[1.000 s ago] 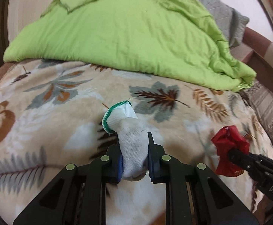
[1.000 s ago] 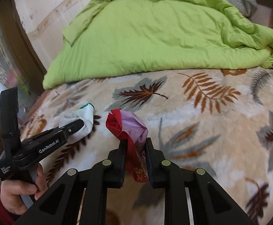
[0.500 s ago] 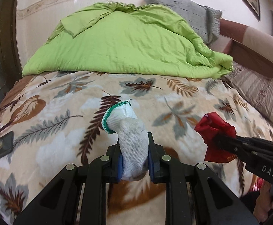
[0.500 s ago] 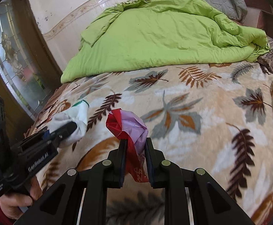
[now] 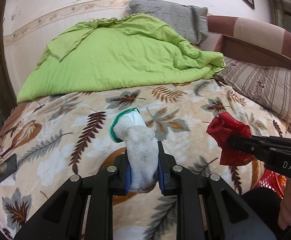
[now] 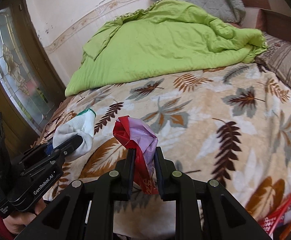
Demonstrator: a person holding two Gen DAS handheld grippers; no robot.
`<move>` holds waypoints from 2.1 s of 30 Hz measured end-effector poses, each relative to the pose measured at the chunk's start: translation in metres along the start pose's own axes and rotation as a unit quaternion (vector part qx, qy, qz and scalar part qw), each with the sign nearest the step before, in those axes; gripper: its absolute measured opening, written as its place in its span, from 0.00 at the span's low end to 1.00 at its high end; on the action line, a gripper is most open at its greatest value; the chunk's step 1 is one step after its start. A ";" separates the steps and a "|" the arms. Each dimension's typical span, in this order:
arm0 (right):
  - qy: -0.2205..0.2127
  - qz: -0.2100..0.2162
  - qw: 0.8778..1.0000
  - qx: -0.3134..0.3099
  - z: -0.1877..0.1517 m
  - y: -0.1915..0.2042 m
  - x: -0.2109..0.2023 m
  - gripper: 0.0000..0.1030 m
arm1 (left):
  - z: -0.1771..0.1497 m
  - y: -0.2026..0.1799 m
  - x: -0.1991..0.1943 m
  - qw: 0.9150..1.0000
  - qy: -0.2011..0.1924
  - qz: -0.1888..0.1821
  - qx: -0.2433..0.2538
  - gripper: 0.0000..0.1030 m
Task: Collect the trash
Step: 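Lift the white cloth with the left tool while the right tool lifts the red wrapper, then carry both items over the red wastebasket and open both tools to drop them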
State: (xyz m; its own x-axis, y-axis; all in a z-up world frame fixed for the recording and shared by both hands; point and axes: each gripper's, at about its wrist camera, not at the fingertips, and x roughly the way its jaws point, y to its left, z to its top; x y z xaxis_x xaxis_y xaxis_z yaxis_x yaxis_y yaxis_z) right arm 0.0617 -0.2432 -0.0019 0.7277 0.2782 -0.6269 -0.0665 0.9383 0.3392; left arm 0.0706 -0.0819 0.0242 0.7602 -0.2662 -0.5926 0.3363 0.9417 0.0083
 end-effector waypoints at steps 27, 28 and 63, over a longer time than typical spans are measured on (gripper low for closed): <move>-0.066 -0.142 0.975 0.160 -0.058 -0.155 -0.169 0.20 | 0.015 -0.186 -0.018 0.977 -0.005 -0.172 0.128 0.19; -0.067 -0.149 0.972 0.167 -0.062 -0.160 -0.176 0.20 | 0.015 -0.192 -0.019 0.974 -0.003 -0.184 0.129 0.19; -0.072 -0.338 0.913 0.216 -0.099 -0.182 -0.236 0.79 | 0.012 -0.229 -0.043 0.945 0.013 -0.297 0.136 0.72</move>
State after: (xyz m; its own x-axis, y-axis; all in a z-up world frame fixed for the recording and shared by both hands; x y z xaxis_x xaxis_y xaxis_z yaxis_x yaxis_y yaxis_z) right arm -0.1654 -0.4595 0.0153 0.5874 -0.3926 -0.7077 0.6832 0.7093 0.1736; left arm -0.0322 -0.2883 0.0570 0.3795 -0.7225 -0.5779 0.8326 0.5391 -0.1272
